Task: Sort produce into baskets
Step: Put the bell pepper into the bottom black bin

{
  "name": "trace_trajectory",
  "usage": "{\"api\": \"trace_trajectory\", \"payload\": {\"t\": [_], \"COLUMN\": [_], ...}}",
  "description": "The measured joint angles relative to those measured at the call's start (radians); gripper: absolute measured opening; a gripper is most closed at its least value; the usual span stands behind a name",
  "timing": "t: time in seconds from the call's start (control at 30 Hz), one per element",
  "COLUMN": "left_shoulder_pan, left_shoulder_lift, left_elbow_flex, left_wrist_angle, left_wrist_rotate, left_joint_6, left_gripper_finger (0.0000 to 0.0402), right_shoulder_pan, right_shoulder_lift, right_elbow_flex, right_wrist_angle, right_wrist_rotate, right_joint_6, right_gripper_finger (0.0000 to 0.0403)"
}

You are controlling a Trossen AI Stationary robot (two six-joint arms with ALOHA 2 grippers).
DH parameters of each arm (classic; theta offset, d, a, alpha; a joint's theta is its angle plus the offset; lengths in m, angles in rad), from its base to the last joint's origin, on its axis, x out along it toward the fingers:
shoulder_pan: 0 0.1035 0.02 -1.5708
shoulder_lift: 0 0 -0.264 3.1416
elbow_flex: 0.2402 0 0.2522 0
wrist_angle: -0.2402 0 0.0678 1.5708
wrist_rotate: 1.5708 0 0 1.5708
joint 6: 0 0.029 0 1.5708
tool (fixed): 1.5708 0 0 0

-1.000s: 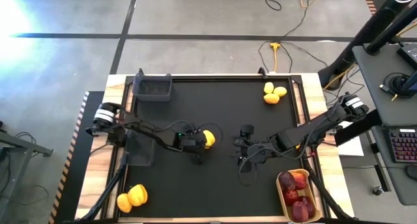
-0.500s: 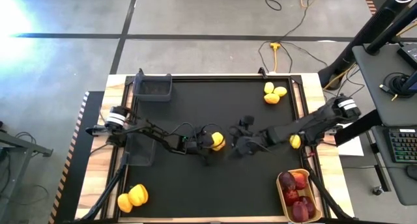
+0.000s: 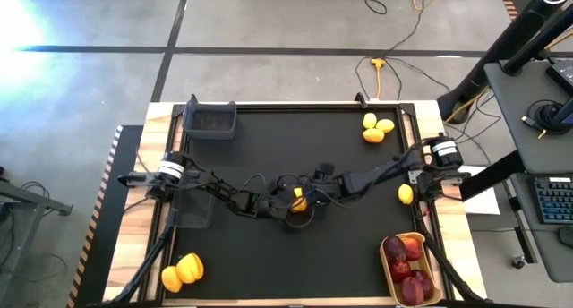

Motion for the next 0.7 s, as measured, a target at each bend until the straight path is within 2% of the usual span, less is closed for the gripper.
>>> {"api": "trace_trajectory", "payload": {"t": [0.17, 0.3, 0.4, 0.53, 0.63, 0.7], "left_shoulder_pan": [-0.005, -0.015, -0.024, -0.027, -0.034, -0.046], "left_shoulder_lift": [-0.017, -0.075, -0.137, -0.216, -0.297, -0.370], "left_elbow_flex": [0.000, -0.001, -0.003, -0.011, -0.014, -0.014], "left_wrist_angle": [-0.009, -0.071, -0.114, -0.117, -0.239, -0.389], "left_wrist_rotate": [0.012, -0.036, -0.088, -0.104, -0.114, -0.146], "left_joint_6": [0.022, 0.052, 0.078, 0.112, 0.114, 0.077], "left_gripper_finger": [0.0375, 0.0339, 0.0311, 0.0310, 0.0315, 0.0322], "right_shoulder_pan": [0.008, 0.009, 0.022, 0.043, 0.063, 0.077], "right_shoulder_lift": [-0.024, -0.072, -0.115, -0.168, -0.191, -0.206], "right_elbow_flex": [0.021, 0.034, 0.024, 0.023, 0.018, 0.018], "right_wrist_angle": [-0.071, -0.212, -0.222, -0.220, -0.237, -0.250], "right_wrist_rotate": [-0.010, 0.004, 0.024, 0.034, 0.051, 0.053], "right_joint_6": [0.019, 0.084, 0.097, 0.092, 0.107, 0.118], "right_gripper_finger": [0.0309, 0.0297, 0.0284, 0.0262, 0.0246, 0.0236]}}
